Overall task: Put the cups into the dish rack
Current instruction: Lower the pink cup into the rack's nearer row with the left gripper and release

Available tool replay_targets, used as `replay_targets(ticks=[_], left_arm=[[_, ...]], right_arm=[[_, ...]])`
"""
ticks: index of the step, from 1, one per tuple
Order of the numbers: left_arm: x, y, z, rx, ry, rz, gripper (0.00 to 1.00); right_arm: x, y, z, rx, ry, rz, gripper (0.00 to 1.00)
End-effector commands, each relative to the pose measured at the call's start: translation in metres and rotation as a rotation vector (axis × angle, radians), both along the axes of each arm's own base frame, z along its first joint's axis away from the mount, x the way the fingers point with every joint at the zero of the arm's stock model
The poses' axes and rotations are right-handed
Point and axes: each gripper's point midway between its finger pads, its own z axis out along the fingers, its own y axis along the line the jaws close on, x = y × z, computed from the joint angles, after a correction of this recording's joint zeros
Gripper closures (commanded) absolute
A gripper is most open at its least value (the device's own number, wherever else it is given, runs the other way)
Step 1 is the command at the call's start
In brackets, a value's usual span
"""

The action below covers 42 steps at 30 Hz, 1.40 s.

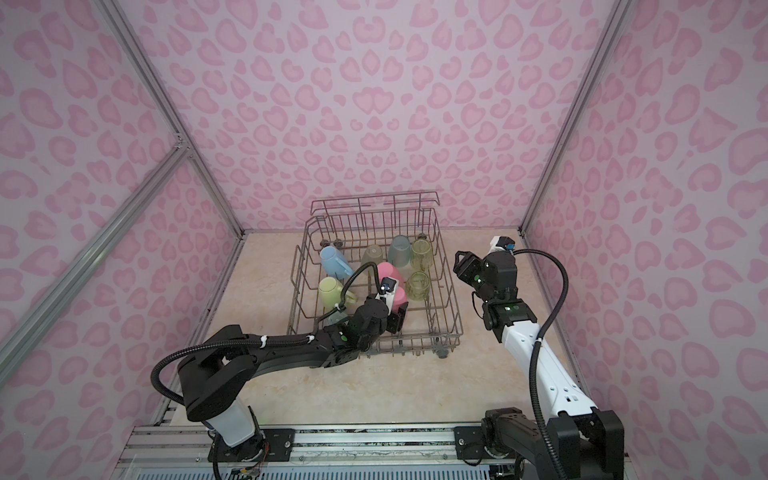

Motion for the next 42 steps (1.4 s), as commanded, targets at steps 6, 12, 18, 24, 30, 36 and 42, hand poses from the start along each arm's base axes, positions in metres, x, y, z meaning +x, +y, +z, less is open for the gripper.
replay_targets(ticks=[6,12,18,24,30,36,42], left_arm=[[-0.004,0.007,-0.002,0.021,-0.01,0.006,0.31],[-0.008,0.012,0.006,0.004,-0.016,0.009,0.24],[-0.012,0.015,0.019,-0.028,-0.021,0.003,0.18],[-0.017,0.017,0.035,-0.07,-0.028,-0.007,0.14],[-0.021,0.02,0.066,-0.124,-0.05,-0.022,0.08],[-0.023,0.02,0.111,-0.123,-0.105,-0.05,0.03],[-0.008,0.044,0.154,-0.094,-0.144,0.03,0.03]], right_arm=[[-0.004,-0.003,0.002,-0.01,-0.01,-0.002,0.35],[-0.007,-0.004,0.004,-0.014,-0.014,0.001,0.35],[-0.01,-0.005,0.004,-0.022,-0.01,0.001,0.34],[-0.014,-0.006,0.007,-0.031,-0.016,0.0,0.34],[-0.017,-0.008,0.011,-0.059,-0.021,0.002,0.3],[-0.018,-0.011,0.018,-0.106,-0.036,0.0,0.14],[-0.019,-0.024,0.026,-0.175,-0.054,-0.053,0.02]])
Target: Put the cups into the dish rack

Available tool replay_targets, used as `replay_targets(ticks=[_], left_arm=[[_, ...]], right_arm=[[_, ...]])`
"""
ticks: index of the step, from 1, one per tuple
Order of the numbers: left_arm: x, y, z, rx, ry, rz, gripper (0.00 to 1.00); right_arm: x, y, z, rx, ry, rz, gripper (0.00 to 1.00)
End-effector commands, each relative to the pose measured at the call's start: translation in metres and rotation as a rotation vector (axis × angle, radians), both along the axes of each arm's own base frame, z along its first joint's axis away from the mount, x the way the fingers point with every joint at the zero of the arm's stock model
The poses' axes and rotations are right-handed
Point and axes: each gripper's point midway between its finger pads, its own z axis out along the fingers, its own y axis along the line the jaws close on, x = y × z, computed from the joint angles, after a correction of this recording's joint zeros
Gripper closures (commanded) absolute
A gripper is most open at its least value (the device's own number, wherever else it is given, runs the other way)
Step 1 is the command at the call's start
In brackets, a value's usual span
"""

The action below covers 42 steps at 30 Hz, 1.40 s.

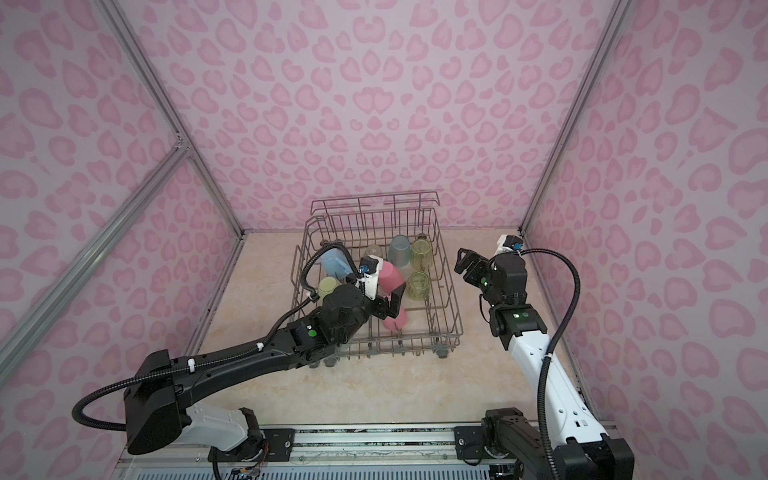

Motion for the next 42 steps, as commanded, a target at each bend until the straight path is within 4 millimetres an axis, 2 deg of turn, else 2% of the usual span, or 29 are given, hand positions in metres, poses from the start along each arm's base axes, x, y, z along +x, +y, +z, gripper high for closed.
replay_targets(ticks=[1,4,8,10,15,19,24,29,36,42], left_arm=[[0.013,0.025,0.019,0.043,-0.008,0.08,0.03],[0.032,0.053,0.037,0.013,0.002,0.148,0.03],[0.059,0.106,0.052,-0.079,0.062,0.249,0.03],[0.068,0.139,0.062,-0.122,0.063,0.323,0.03],[0.071,0.233,0.082,-0.209,0.06,0.543,0.03],[0.063,0.307,0.074,-0.319,0.103,0.707,0.03],[0.04,0.377,0.047,-0.36,0.119,0.914,0.03],[0.016,0.424,0.008,-0.35,0.148,1.1,0.03],[0.006,0.462,-0.065,-0.371,0.25,1.28,0.03],[0.019,0.465,-0.119,-0.261,0.373,1.286,0.03]], right_arm=[[0.0,-0.009,0.003,-0.068,-0.011,-0.036,0.02],[0.001,-0.016,0.005,-0.108,-0.021,-0.064,0.02],[0.002,-0.025,0.007,-0.144,-0.05,-0.11,0.02],[0.001,-0.03,0.01,-0.167,-0.083,-0.135,0.02],[-0.006,-0.049,0.011,-0.257,-0.121,-0.224,0.02],[-0.012,-0.062,0.003,-0.311,-0.122,-0.29,0.02],[-0.023,-0.079,-0.012,-0.38,-0.108,-0.368,0.02],[-0.032,-0.094,-0.028,-0.406,-0.122,-0.435,0.02],[-0.039,-0.117,-0.063,-0.412,-0.077,-0.505,0.02],[-0.033,-0.115,-0.099,-0.425,-0.054,-0.479,0.02]])
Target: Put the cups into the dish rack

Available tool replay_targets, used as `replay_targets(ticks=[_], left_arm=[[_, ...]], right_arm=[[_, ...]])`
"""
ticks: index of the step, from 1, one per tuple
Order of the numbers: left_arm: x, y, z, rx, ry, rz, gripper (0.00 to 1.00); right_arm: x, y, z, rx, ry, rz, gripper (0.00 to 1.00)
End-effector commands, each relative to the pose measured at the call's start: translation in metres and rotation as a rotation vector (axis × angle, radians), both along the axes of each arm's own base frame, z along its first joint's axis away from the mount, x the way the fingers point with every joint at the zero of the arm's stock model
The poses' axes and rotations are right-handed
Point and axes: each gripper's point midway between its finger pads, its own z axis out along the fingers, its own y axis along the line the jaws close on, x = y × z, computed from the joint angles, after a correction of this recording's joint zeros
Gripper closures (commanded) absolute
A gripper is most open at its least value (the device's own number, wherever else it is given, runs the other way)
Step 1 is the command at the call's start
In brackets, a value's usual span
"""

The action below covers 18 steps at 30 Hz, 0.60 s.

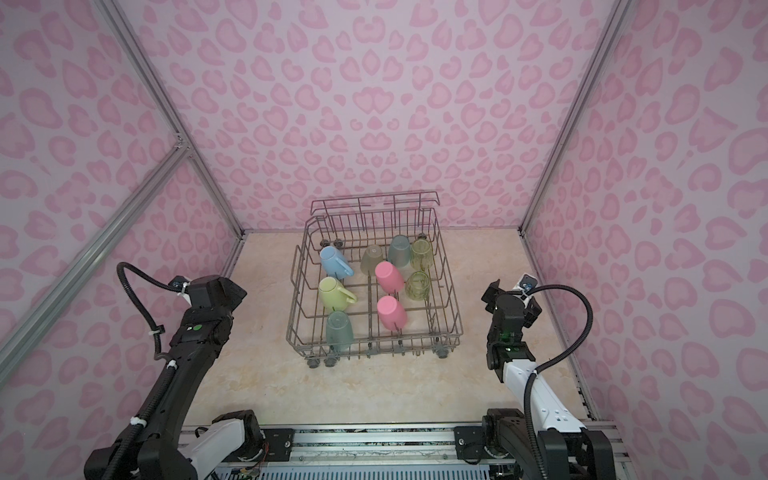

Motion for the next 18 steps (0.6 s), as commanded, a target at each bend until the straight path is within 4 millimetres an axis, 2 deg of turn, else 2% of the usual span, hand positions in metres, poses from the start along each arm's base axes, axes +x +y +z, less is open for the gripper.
replay_targets(ticks=[1,3,7,12,15,18], left_arm=[[0.01,0.006,-0.017,0.019,0.036,0.005,0.03],[0.012,0.009,-0.039,0.011,0.098,0.007,0.03],[0.023,0.017,-0.065,-0.016,0.16,-0.007,0.03],[0.033,0.022,-0.096,-0.025,0.229,-0.038,0.03],[0.039,0.02,-0.107,-0.018,0.243,-0.074,0.03],[0.047,0.016,-0.107,-0.007,0.206,-0.125,0.03]], right_arm=[[0.007,0.0,0.002,-0.019,-0.06,0.006,0.02],[0.009,0.0,-0.01,-0.028,-0.035,0.012,0.02],[0.016,0.005,-0.024,-0.035,-0.024,0.044,0.02],[0.019,0.005,-0.027,-0.08,0.027,0.049,0.03],[0.022,0.008,-0.036,-0.123,0.07,0.045,0.03],[0.026,0.014,-0.042,-0.17,0.07,0.055,0.03]])
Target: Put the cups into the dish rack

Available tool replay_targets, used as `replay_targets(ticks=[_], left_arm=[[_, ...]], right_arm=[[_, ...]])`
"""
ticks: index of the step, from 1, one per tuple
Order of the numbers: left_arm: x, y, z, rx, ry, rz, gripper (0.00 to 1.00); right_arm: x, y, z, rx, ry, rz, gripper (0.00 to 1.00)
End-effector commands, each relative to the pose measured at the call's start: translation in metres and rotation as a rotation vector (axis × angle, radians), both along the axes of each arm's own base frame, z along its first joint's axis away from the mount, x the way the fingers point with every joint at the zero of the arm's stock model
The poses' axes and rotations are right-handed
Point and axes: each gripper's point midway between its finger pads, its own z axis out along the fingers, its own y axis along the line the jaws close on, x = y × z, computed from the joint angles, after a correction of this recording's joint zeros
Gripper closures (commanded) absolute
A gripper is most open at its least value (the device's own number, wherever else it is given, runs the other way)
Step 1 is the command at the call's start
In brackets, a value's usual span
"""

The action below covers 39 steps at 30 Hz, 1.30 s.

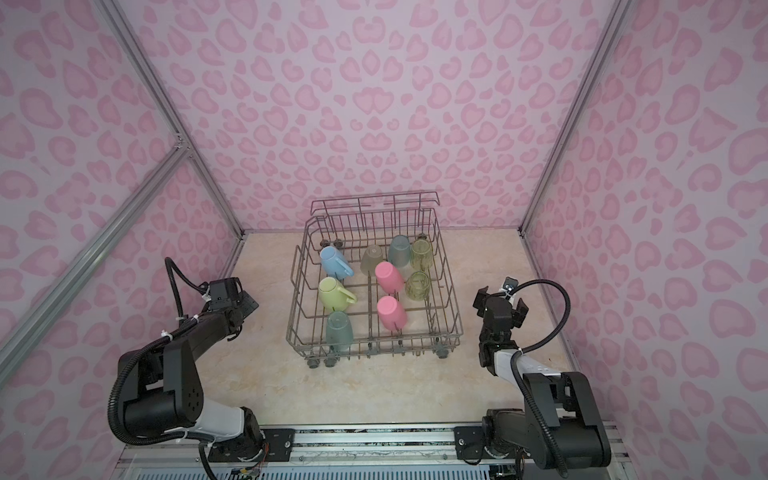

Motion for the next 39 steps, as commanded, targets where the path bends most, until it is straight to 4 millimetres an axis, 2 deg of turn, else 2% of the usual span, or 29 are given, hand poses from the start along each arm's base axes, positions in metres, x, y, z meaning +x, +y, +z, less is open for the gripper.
replay_targets(ticks=[1,5,6,10,17,21,27,30,34,39], left_arm=[[0.021,-0.005,0.007,0.01,-0.084,-0.084,0.03],[0.033,-0.011,0.002,-0.001,-0.102,-0.145,0.03],[0.039,-0.012,0.005,0.006,-0.125,-0.161,0.03],[0.043,-0.012,0.01,0.037,-0.179,-0.179,0.03],[0.053,-0.036,0.026,0.052,-0.301,-0.357,0.03],[0.047,-0.057,0.04,0.083,-0.404,-0.465,0.03],[0.036,-0.076,0.055,0.178,-0.478,-0.527,0.03],[0.035,-0.086,0.056,0.215,-0.482,-0.562,0.03],[0.034,-0.089,0.058,0.225,-0.49,-0.571,0.03],[0.032,-0.101,0.055,0.274,-0.501,-0.613,0.03]], right_arm=[[0.003,-0.001,0.007,-0.074,-0.042,-0.017,0.03],[0.005,0.001,0.001,-0.08,-0.04,-0.013,0.03],[0.006,0.001,-0.001,-0.081,-0.038,-0.012,0.03],[0.008,0.002,-0.005,-0.084,-0.054,-0.004,0.03],[0.015,0.011,-0.008,-0.094,-0.042,0.049,0.03],[0.018,0.018,-0.01,-0.114,-0.031,0.075,0.03],[0.016,0.021,-0.011,-0.116,-0.042,0.096,0.03],[0.017,0.022,-0.019,-0.123,-0.044,0.099,0.02],[0.014,0.023,-0.019,-0.119,-0.037,0.103,0.02],[0.01,0.024,-0.015,-0.13,-0.078,0.102,0.02]])
